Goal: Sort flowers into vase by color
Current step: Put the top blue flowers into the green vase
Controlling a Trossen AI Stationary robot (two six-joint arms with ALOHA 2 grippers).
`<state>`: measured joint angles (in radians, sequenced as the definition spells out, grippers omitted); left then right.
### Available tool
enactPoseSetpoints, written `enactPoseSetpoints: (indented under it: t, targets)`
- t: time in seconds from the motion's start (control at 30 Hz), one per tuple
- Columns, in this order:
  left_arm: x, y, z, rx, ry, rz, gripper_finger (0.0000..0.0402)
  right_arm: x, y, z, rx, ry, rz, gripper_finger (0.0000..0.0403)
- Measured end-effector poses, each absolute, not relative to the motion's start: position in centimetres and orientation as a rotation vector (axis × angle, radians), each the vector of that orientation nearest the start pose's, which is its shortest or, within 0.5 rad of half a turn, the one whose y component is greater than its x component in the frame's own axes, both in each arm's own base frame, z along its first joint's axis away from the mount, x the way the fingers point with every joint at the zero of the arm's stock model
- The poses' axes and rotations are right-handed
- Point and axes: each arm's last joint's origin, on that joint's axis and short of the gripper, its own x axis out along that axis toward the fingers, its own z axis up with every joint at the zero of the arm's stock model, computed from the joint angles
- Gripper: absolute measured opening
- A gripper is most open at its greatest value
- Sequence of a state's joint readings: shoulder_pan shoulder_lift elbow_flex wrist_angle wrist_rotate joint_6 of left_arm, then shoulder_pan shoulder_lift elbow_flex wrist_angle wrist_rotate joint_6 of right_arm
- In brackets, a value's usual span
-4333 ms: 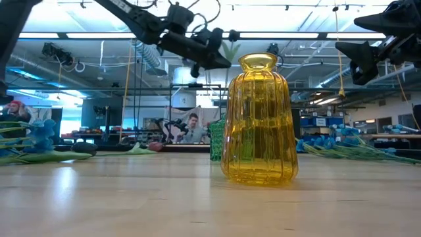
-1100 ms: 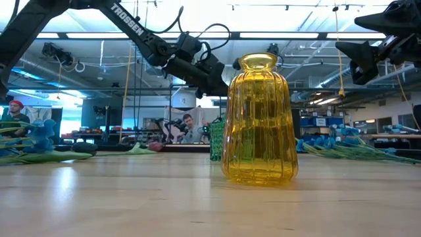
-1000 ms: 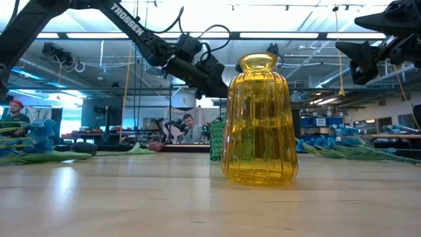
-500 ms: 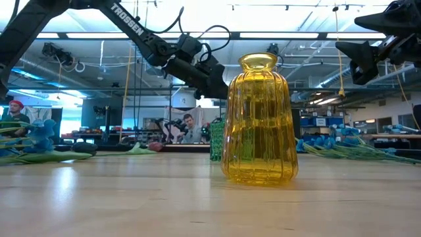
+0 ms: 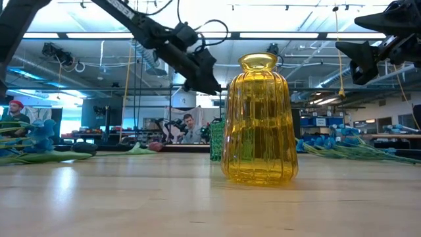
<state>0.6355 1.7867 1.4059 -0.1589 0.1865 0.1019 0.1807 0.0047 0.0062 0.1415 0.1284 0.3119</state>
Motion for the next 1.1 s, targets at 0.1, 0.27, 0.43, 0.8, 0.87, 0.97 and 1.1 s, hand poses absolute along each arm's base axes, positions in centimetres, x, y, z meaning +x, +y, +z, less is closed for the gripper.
enactPoseSetpoints:
  t: [0.1, 0.27, 0.43, 0.8, 0.87, 0.97, 1.1]
  targets:
    - [32.3, 23.1, 28.7, -0.137, 0.548, 0.411, 0.0209, 9.6, 1.4, 17.9, 0.333, -0.132, 0.074, 0.0249]
    - [30.8, 22.1, 29.9, -0.198, 0.605, 0.423, 0.0209, 9.5, 1.4, 17.9, 0.333, -0.132, 0.074, 0.0249]
    - [29.2, 20.8, 30.9, -0.266, 0.681, 0.438, 0.0209, 9.5, 1.4, 17.9, 0.333, -0.132, 0.073, 0.0249]
    - [27.0, 17.0, 33.6, -0.327, 0.722, 0.386, 0.0209, 9.5, 1.4, 17.9, 0.333, -0.132, 0.074, 0.0249]
    - [26.8, 16.3, 34.3, -0.336, 0.698, 0.379, 0.0209, 9.5, 1.4, 17.9, 0.333, -0.132, 0.073, 0.0249]
    - [26.4, 15.1, 35.3, -0.352, 0.67, 0.384, 0.0209, 9.6, 1.4, 17.9, 0.333, -0.131, 0.073, 0.0249]
    - [25.5, 13.1, 36.6, -0.35, 0.649, 0.418, 0.0209, 9.6, 1.4, 17.9, 0.333, -0.131, 0.074, 0.0249]
